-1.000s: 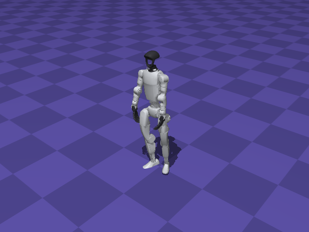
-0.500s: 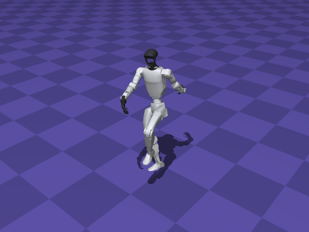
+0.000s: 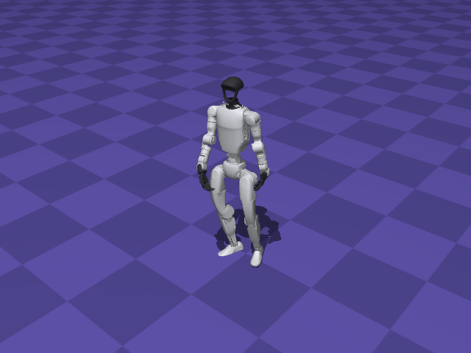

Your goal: In place motions

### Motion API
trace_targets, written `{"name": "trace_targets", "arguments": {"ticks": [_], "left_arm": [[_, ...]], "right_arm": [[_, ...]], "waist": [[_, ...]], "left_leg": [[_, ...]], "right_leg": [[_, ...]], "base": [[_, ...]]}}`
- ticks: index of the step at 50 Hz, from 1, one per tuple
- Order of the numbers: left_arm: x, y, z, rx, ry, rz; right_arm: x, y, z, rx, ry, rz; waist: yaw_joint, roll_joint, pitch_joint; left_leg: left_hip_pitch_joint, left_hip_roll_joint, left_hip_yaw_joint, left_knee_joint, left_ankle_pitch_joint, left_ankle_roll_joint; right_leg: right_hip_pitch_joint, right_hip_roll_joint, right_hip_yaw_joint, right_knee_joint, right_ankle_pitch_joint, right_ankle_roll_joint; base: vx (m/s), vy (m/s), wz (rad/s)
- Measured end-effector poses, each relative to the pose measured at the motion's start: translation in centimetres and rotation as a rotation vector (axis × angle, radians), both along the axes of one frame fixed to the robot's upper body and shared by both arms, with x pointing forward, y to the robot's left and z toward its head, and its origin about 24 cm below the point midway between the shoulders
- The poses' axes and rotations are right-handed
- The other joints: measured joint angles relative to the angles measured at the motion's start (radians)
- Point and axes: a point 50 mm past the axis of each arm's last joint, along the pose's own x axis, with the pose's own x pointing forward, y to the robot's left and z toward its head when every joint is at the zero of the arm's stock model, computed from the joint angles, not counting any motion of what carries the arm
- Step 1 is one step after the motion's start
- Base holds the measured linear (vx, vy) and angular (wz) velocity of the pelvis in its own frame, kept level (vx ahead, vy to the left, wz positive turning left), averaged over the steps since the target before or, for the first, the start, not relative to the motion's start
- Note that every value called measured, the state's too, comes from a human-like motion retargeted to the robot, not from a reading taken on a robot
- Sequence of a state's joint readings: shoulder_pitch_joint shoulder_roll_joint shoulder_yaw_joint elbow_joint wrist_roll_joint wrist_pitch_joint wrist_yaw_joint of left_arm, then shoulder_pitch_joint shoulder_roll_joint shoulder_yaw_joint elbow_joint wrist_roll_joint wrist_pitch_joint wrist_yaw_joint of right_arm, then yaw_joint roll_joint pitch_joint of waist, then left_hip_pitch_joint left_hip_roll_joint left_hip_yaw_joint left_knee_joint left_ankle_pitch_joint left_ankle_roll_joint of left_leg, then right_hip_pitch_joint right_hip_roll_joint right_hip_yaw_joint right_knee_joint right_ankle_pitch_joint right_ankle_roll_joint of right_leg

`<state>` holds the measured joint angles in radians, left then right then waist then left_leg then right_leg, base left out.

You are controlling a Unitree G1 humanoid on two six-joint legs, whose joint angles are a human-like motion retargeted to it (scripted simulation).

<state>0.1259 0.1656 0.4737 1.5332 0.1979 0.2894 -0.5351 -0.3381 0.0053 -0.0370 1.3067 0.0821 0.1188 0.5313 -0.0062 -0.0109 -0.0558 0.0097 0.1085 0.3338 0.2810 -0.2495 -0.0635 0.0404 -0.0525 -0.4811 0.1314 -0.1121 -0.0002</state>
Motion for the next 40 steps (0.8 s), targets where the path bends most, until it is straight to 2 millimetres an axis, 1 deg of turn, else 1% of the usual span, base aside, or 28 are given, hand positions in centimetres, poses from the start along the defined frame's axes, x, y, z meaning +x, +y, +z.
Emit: {"name": "trace_targets", "arguments": {"ticks": [2, 5, 7, 8, 10, 12, 13, 14, 15, 17, 18, 20, 22, 23, 25, 27, 28, 30, 32, 33, 35, 37, 38, 40], "left_arm": [[1.4, 0.3, -0.1, 0.011, -0.026, -0.038], [4.1, 0.5, -0.1, 0.008, -0.04, -0.106], [6.7, 0.4, -0.1, 0.021, -0.078, -0.15], [7.9, 0.3, -0.1, 0.033, -0.108, -0.173], [10.6, 0.0, -0.1, 0.055, -0.192, -0.218], [13.8, -0.4, 0.2, 0.071, -0.295, -0.246], [15.5, -0.7, 0.4, 0.079, -0.35, -0.249], [17.4, -0.7, 0.9, 0.091, -0.402, -0.251], [19.4, -0.5, 1.5, 0.103, -0.453, -0.253], [23.2, 0.5, 3.0, 0.168, -0.526, -0.274], [25.1, 1.1, 4.0, 0.212, -0.569, -0.291], [28.9, 2.8, 6.4, 0.305, -0.674, -0.324], [32.2, 4.0, 9.1, 0.388, -0.777, -0.342], [33.8, 4.4, 10.5, 0.42, -0.828, -0.344], [36.6, 4.3, 13.1, 0.462, -0.939, -0.338], [38.9, 3.5, 15.6, 0.484, -1.055, -0.325], [40.0, 3.0, 16.7, 0.494, -1.109, -0.319], [41.5, 2.4, 18.7, 0.522, -1.199, -0.312], [42.0, 2.7, 19.7, 0.563, -1.239, -0.312], [42.0, 3.0, 19.8, 0.583, -1.241, -0.319], [41.5, 3.5, 19.1, 0.606, -1.219, -0.348], [40.4, 3.4, 17.5, 0.589, -1.172, -0.373], [39.6, 3.5, 16.4, 0.575, -1.149, -0.39], [37.9, 3.2, 14.3, 0.534, -1.094, -0.411]], "right_arm": [[-3.1, -1.5, -1.4, -0.033, 0.057, 0.003], [-7.9, -3.8, -3.0, -0.098, 0.151, 0.028], [-11.2, -5.3, -3.7, -0.158, 0.227, 0.022], [-13.1, -6.0, -4.1, -0.194, 0.275, 0.01], [-17.3, -7.4, -4.4, -0.267, 0.392, 0.013], [-21.3, -8.7, -4.3, -0.341, 0.537, 0.073], [-23.5, -9.3, -4.0, -0.381, 0.621, 0.112], [-25.5, -9.9, -3.6, -0.42, 0.701, 0.152], [-27.4, -10.6, -3.0, -0.457, 0.779, 0.193], [-30.6, -11.9, -1.7, -0.479, 0.928, 0.274], [-32.1, -12.4, -0.9, -0.472, 1.003, 0.302], [-34.7, -13.3, 0.7, -0.442, 1.138, 0.3], [-36.9, -13.9, 2.1, -0.424, 1.247, 0.194], [-37.9, -14.0, 2.7, -0.425, 1.291, 0.11], [-39.5, -14.0, 3.6, -0.445, 1.348, -0.092], [-40.1, -13.6, 3.7, -0.484, 1.351, -0.3], [-40.1, -13.4, 3.5, -0.504, 1.336, -0.391], [-39.2, -13.1, 2.7, -0.535, 1.285, -0.52], [-37.7, -12.9, 1.6, -0.529, 1.219, -0.545], [-36.8, -12.8, 1.1, -0.507, 1.187, -0.528], [-34.8, -12.4, 0.2, -0.433, 1.122, -0.456], [-33.2, -11.5, -0.7, -0.38, 1.067, -0.384], [-31.5, -11.4, -1.3, -0.347, 1.015, -0.313], [-28.6, -11.1, -2.4, -0.349, 0.908, -0.198]], "waist": [[-0.027, 0.028, -0.014], [-0.1, 0.048, -0.036], [-0.13, 0.056, -0.017], [-0.142, 0.061, 0.0], [-0.137, 0.071, 0.039], [-0.132, 0.074, 0.07], [-0.142, 0.071, 0.08], [-0.158, 0.071, 0.089], [-0.177, 0.072, 0.096], [-0.275, 0.078, 0.113], [-0.33, 0.085, 0.124], [-0.44, 0.115, 0.149], [-0.508, 0.144, 0.165], [-0.535, 0.154, 0.169], [-0.571, 0.172, 0.174], [-0.573, 0.179, 0.179], [-0.565, 0.179, 0.182], [-0.54, 0.172, 0.178], [-0.509, 0.162, 0.159], [-0.492, 0.158, 0.145], [-0.454, 0.158, 0.112], [-0.421, 0.175, 0.067], [-0.388, 0.172, 0.066], [-0.347, 0.177, 0.062]], "left_leg": [[0.069, -0.015, 0.025, -0.152, -0.003, 0.013], [0.078, -0.014, 0.018, -0.237, 0.034, -0.01], [0.062, -0.021, -0.035, -0.225, 0.021, 0.012], [0.055, -0.025, -0.092, -0.21, 0.019, 0.022], [0.067, -0.001, -0.107, -0.184, 0.01, 0.024], [0.08, 0.008, -0.086, -0.173, -0.002, 0.026], [0.082, 0.0, -0.084, -0.174, -0.001, 0.033], [0.08, -0.007, -0.077, -0.173, -0.002, 0.043], [0.076, -0.014, -0.066, -0.171, -0.002, 0.055], [0.058, -0.021, -0.081, -0.171, 0.006, 0.079], [0.046, -0.015, -0.085, -0.167, 0.009, 0.089], [0.017, 0.016, -0.093, -0.153, 0.009, 0.108], [-0.017, 0.042, -0.122, -0.132, 0.011, 0.121], [-0.031, 0.052, -0.128, -0.123, 0.009, 0.127], [-0.058, 0.073, -0.138, -0.097, 0.004, 0.137], [-0.074, 0.085, -0.146, -0.065, -0.005, 0.147], [-0.077, 0.086, -0.153, -0.053, -0.008, 0.151], [-0.071, 0.078, -0.152, -0.046, -0.01, 0.152], [-0.051, 0.064, -0.116, -0.067, -0.011, 0.144], [-0.041, 0.057, -0.095, -0.082, -0.01, 0.139], [-0.024, 0.046, -0.055, -0.113, -0.007, 0.129], [-0.022, 0.044, -0.036, -0.144, 0.003, 0.116], [-0.005, 0.044, -0.004, -0.147, -0.003, 0.112], [0.015, 0.055, 0.026, -0.157, -0.005, 0.097]], "right_leg": [[0.009, 0.013, -0.017, 0.009, -0.009, 0.011], [-0.003, -0.007, -0.081, 0.054, -0.033, 0.026], [-0.025, -0.023, -0.096, 0.127, -0.029, 0.011], [-0.033, -0.027, -0.099, 0.176, -0.002, -0.001], [-0.092, -0.059, -0.08, 0.358, 0.098, -0.047], [-0.239, -0.126, -0.032, 0.641, 0.214, -0.14], [-0.323, -0.127, 0.027, 0.764, 0.227, -0.169], [-0.399, -0.156, 0.045, 0.895, 0.205, -0.196], [-0.472, -0.2, 0.042, 1.031, 0.166, -0.222], [-0.653, -0.243, 0.08, 1.268, 0.109, -0.23], [-0.74, -0.252, 0.098, 1.359, 0.095, -0.223], [-0.908, -0.256, 0.11, 1.498, 0.078, -0.206], [-1.047, -0.265, 0.098, 1.572, 0.068, -0.21], [-1.106, -0.274, 0.086, 1.593, 0.062, -0.218], [-1.196, -0.286, 0.067, 1.605, 0.061, -0.227], [-1.222, -0.29, 0.055, 1.578, 0.069, -0.233], [-1.221, -0.285, 0.058, 1.559, 0.075, -0.233], [-1.196, -0.277, 0.079, 1.523, 0.09, -0.225], [-1.137, -0.265, 0.103, 1.483, 0.112, -0.216], [-1.098, -0.258, 0.112, 1.459, 0.125, -0.21], [-0.999, -0.24, 0.123, 1.397, 0.156, -0.189], [-0.861, -0.225, 0.097, 1.3, 0.2, -0.167], [-0.784, -0.189, 0.112, 1.231, 0.245, -0.143], [-0.616, -0.125, 0.106, 1.072, 0.287, -0.111]], "base": [[0.16, 0.31, 0.51], [0.0, 0.33, 1.06], [-0.04, 0.24, 0.86], [0.09, 0.25, 0.59], [0.09, 0.24, 0.03], [-0.09, 0.19, -0.51], [-0.13, 0.23, -0.57], [-0.14, 0.28, -0.61], [-0.16, 0.26, -0.28], [-0.2, 0.2, 0.41], [-0.22, 0.15, 0.89], [-0.17, 0.11, 1.03], [-0.03, 0.06, 0.67], [0.05, 0.06, 0.51], [0.08, 0.03, 0.37], [0.03, 0.0, 0.05], [-0.02, -0.02, -0.32], [-0.04, -0.01, -0.59], [0.0, 0.0, -0.89], [0.03, -0.01, -0.99], [0.07, -0.05, -0.88], [0.11, -0.07, -0.7], [0.09, -0.04, -0.95], [0.06, -0.11, -0.69]]}}
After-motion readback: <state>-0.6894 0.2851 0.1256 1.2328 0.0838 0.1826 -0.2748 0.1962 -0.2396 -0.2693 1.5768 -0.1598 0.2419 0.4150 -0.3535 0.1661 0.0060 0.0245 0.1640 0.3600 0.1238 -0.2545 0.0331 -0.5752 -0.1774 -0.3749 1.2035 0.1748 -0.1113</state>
